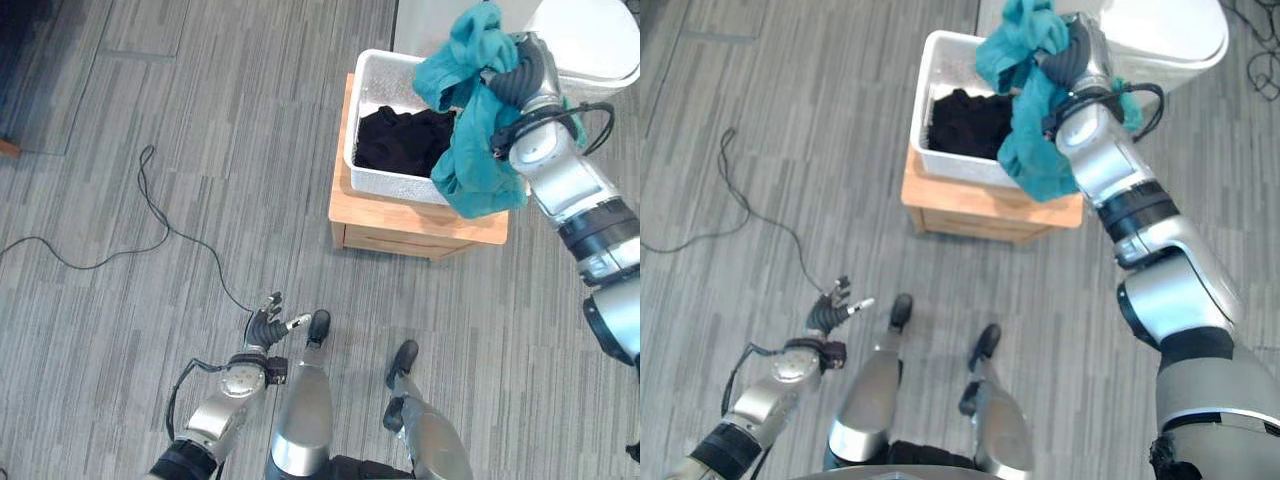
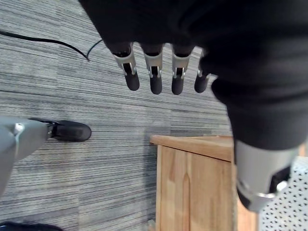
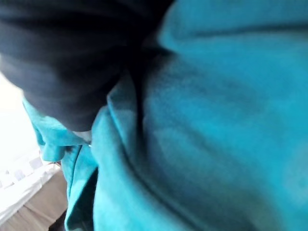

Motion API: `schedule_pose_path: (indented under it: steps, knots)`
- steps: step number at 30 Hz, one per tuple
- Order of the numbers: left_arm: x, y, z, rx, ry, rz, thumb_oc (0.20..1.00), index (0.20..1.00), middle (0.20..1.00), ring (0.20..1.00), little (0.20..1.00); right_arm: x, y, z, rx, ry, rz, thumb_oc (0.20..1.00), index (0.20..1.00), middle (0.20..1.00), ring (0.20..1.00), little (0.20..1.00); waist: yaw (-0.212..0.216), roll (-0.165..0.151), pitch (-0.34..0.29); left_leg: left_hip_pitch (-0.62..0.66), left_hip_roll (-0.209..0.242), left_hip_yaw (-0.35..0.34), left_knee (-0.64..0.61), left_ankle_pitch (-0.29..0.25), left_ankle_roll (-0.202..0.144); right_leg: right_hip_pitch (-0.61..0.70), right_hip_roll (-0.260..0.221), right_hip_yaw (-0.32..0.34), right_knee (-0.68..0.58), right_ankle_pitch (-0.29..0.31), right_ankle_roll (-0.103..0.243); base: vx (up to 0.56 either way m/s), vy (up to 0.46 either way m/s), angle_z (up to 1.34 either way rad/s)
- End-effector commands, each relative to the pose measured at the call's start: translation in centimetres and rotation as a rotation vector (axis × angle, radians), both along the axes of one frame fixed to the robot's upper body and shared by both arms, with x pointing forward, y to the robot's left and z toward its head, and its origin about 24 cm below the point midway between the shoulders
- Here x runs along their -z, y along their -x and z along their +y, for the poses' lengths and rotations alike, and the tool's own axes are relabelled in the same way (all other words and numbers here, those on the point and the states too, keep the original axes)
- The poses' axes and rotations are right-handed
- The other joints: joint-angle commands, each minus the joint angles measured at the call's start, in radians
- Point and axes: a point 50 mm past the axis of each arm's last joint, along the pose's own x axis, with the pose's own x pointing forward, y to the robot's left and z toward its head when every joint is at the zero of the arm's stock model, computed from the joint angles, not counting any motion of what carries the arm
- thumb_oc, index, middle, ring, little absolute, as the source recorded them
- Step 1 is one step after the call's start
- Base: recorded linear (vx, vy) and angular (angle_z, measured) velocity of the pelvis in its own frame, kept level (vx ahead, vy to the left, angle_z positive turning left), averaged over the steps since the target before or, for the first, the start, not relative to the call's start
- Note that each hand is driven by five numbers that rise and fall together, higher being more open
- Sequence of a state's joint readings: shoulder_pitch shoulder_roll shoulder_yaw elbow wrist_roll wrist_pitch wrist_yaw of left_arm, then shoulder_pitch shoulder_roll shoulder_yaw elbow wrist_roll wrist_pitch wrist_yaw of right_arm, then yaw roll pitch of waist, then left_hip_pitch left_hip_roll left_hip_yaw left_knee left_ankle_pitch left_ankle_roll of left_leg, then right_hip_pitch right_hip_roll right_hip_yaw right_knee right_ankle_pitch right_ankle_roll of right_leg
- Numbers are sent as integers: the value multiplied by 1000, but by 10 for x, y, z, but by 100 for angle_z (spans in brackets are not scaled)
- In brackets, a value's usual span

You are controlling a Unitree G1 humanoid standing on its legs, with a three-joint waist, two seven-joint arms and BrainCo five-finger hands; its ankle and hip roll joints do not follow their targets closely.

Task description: Tidy up the quilt and then pick up the clothes from the bed and put them into the laundry hamper.

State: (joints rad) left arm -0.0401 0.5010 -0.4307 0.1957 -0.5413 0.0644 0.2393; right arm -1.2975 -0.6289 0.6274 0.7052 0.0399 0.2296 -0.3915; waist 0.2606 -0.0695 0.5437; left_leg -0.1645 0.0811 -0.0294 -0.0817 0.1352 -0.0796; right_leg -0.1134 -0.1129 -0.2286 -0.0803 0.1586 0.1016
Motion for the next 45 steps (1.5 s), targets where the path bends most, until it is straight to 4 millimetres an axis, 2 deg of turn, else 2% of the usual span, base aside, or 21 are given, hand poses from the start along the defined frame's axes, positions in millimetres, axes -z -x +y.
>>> schedule_pose_path:
  steps: [1, 3, 8, 9, 10, 15, 18, 26, 30, 31, 32, 33, 34, 35, 36, 37, 38, 39, 41, 43, 45]
  knots:
    - [4, 9, -10, 22, 96, 15, 1000, 1000, 1000, 1000, 1000, -69, 15, 5, 64, 116, -216, 200, 200, 200, 200, 200, 34, -2, -24, -26, -22, 32, 3, -106, 1, -30, -7, -35, 69, -95, 62, -1, 5, 9]
    - [7, 11, -18, 44, 138, 38, 1000, 1000, 1000, 1000, 1000, -74, 15, 9, 122, 133, -268, 200, 200, 200, 200, 200, 34, -3, -24, -66, -13, 28, 3, -97, -2, -64, -1, -48, 66, -90, 58, 8, 6, 7]
    - [3, 6, -26, 74, 160, 56, 1000, 1000, 1000, 1000, 1000, -85, 17, 2, 172, -26, -329, 200, 200, 200, 200, 200, 22, -29, -24, -176, 14, 27, 0, -86, -9, -168, 4, -68, 66, -84, 60, -17, -33, 4]
    - [3, 7, -27, 75, 163, 65, 1000, 1000, 1000, 1000, 1000, -81, 16, -2, 195, -87, -318, 429, 429, 429, 429, 429, 20, -33, -24, -192, 18, 27, 2, -88, -10, -186, 5, -71, 70, -85, 59, -40, -58, 19]
    - [2, 6, -29, 74, 163, 66, 1000, 1000, 1000, 1000, 1000, -80, 16, -4, 184, -113, -317, 1000, 1000, 1000, 1000, 1000, 14, -40, -24, -216, 19, 24, 5, -85, -10, -211, 4, -77, 74, -85, 57, -41, -36, 18]
    - [1, 7, -35, 81, 177, 33, 1000, 1000, 1000, 1000, 1000, -58, 10, -3, 198, -134, -264, 1000, 1000, 1000, 1000, 1000, -1, -40, -24, -246, 12, 25, 6, -95, -2, -251, 7, -76, 87, -95, 44, -44, 13, 4]
    - [1, 7, -40, 99, 185, 22, 1000, 1000, 1000, 1000, 1000, -54, 9, -3, 202, -135, -258, 1000, 1000, 1000, 1000, 1000, -6, -37, -24, -236, 4, 34, 4, -100, 2, -247, 4, -69, 85, -95, 43, -38, 62, -7]
    - [0, 10, -40, 93, 184, -17, 1000, 1000, 1000, 1000, 1000, -71, 19, -5, 84, -194, -340, 1000, 1000, 1000, 1000, 1000, -21, -34, -24, -117, -12, 57, -3, -121, 7, -147, 3, -26, 82, -109, 46, -12, 62, -10]
    - [-12, 11, -33, 63, 147, -112, 1000, 1000, 1000, 1000, 1000, -76, 40, -31, 19, -261, -429, 1000, 1000, 1000, 1000, 1000, -38, -42, -24, 1, -22, 59, -2, -145, 12, -39, -5, 4, 86, -122, 58, 2, 50, -16]
    - [-18, 13, -27, 39, 82, -181, 1000, 1000, 1000, 1000, 1000, -63, 48, -54, -5, -296, -413, 1000, 1000, 1000, 1000, 1000, -49, -40, -24, 57, -30, 58, 0, -159, 14, 14, -10, 23, 84, -126, 63, -15, 54, -22]
    - [-20, 14, -25, 21, 62, -202, 1000, 1000, 1000, 1000, 1000, -53, 50, -62, -19, -297, -394, 1000, 1000, 1000, 1000, 1000, -58, -37, -31, 71, -31, 58, 1, -163, 15, 25, -13, 29, 84, -127, 66, 9, 75, -24]
    - [-19, 17, -19, -11, 35, -216, 1000, 1000, 1000, 1000, 1000, -29, 54, -76, -33, -318, -346, 1000, 1000, 1000, 1000, 1000, -70, -33, -49, 91, -33, 60, 0, -168, 17, 42, -18, 37, 82, -128, 69, 32, 75, -19]
    - [-16, 21, -10, -64, -14, -234, 1000, 1000, 1000, 1000, 1000, 10, 59, -92, -22, -349, -258, 1000, 1000, 1000, 1000, 1000, -86, -28, -77, 116, -36, 63, 0, -174, 20, 62, -24, 49, 80, -128, 74, 31, 71, -23]
    - [-16, 21, -5, -91, -40, -251, 1000, 1000, 1000, 1000, 1000, 28, 61, -97, -16, -359, -212, 1000, 1000, 1000, 1000, 1000, -96, -24, -86, 126, -37, 66, 1, -175, 21, 70, -27, 54, 81, -128, 77, 54, 89, -29]
    - [-9, 26, 5, -138, -73, -247, 1000, 1000, 1000, 1000, 1000, 89, 72, -104, -1, -411, -98, 1000, 1000, 1000, 1000, 1000, -119, -12, -109, 160, -36, 71, 2, -182, 26, 96, -33, 71, 80, -130, 81, 34, 60, -39]
    - [-8, 26, 7, -142, -80, -246, 1000, 1000, 1000, 1000, 1000, 95, 74, -104, 5, -412, -84, 1000, 1000, 1000, 1000, 1000, -120, -12, -115, 160, -37, 73, 0, -179, 26, 96, -34, 73, 78, -126, 81, 40, 69, -35]
    - [-2, 30, 15, -179, -113, -235, 1000, 1000, 1000, 1000, 1000, 133, 82, -107, 30, -457, 19, 1000, 1000, 1000, 1000, 1000, -137, -5, -130, 176, -37, 80, 1, -182, 29, 107, -38, 84, 77, -125, 83, 11, 65, -42]
    - [17, 43, 29, -253, -148, -162, 1000, 1000, 1000, 1000, 1000, 220, 115, -102, 93, -533, 245, 1000, 1000, 1000, 1000, 1000, -175, 11, -160, 218, -40, 94, -1, -186, 36, 132, -44, 110, 76, -123, 86, 26, 73, -37]
    - [33, 55, 36, -279, -165, -83, 1000, 1000, 1000, 1000, 1000, 267, 137, -97, 141, -574, 416, 1000, 1000, 1000, 1000, 1000, -199, 19, -179, 244, -42, 103, -1, -187, 39, 148, -46, 130, 77, -120, 86, 24, 40, -45]
    - [67, 81, 45, -303, -186, 106, 1000, 1000, 1000, 1000, 1000, 348, 188, -85, 269, -645, 713, 1000, 1000, 1000, 1000, 1000, -236, 30, -214, 296, -50, 122, 0, -196, 41, 185, -48, 157, 76, -118, 88, 18, -1, -45]
    - [89, 98, 46, -300, -190, 240, 1000, 1000, 1000, 1000, 1000, 386, 214, -83, 373, -720, 880, 1000, 1000, 1000, 1000, 1000, -242, 37, -229, 321, -57, 127, -1, -202, 42, 207, -53, 165, 66, -114, 90, -15, -26, -28]
